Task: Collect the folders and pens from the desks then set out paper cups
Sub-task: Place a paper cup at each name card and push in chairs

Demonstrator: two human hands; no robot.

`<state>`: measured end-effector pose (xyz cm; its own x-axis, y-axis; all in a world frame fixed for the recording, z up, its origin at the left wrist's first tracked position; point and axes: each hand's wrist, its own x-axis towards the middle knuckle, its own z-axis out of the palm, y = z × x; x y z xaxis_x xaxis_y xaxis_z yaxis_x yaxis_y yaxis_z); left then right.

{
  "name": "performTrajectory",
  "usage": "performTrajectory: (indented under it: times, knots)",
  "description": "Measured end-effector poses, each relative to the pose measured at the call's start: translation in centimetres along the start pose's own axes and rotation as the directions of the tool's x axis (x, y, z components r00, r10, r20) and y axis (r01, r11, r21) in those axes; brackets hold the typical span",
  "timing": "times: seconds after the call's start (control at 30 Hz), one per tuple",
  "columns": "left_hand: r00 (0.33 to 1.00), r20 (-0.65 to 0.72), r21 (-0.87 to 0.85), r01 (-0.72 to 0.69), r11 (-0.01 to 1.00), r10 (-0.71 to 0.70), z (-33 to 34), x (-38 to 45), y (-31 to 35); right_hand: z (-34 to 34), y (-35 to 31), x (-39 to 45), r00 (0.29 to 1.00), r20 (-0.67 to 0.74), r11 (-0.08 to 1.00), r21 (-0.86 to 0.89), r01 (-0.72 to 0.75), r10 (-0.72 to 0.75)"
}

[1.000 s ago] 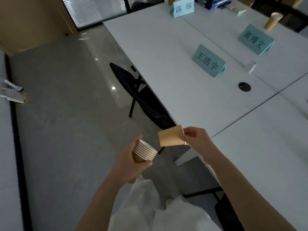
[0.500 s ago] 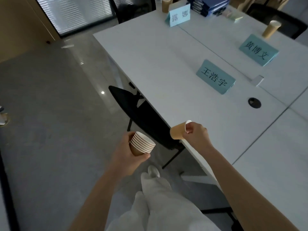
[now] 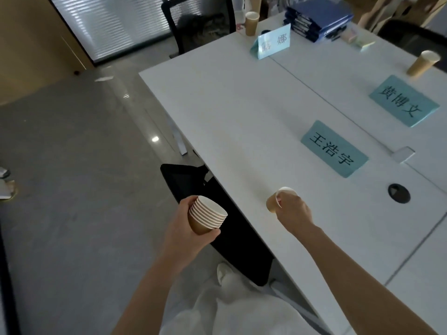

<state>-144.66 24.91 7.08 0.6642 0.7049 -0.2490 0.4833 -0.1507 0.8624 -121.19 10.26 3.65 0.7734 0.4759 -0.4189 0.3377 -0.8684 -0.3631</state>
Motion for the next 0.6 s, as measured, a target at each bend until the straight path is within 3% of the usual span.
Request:
performTrajectory:
  times: [0.33, 0.6]
  knots:
    - [0.999, -0.011, 0.017, 0.036, 0.999, -0.036, -1.1, 5.2, -0.1, -1.3, -2.1, 1.8, 1.0, 0.003, 0.991, -0.134, 0.022, -0.022]
    - [0.998, 0.049, 0.017, 0.035, 0.999, -0.036, -4.9, 9.1, -1.5, -1.1, -11.8, 0.9, 0.968, 0.01, 0.924, 0.302, 0.236, -0.25]
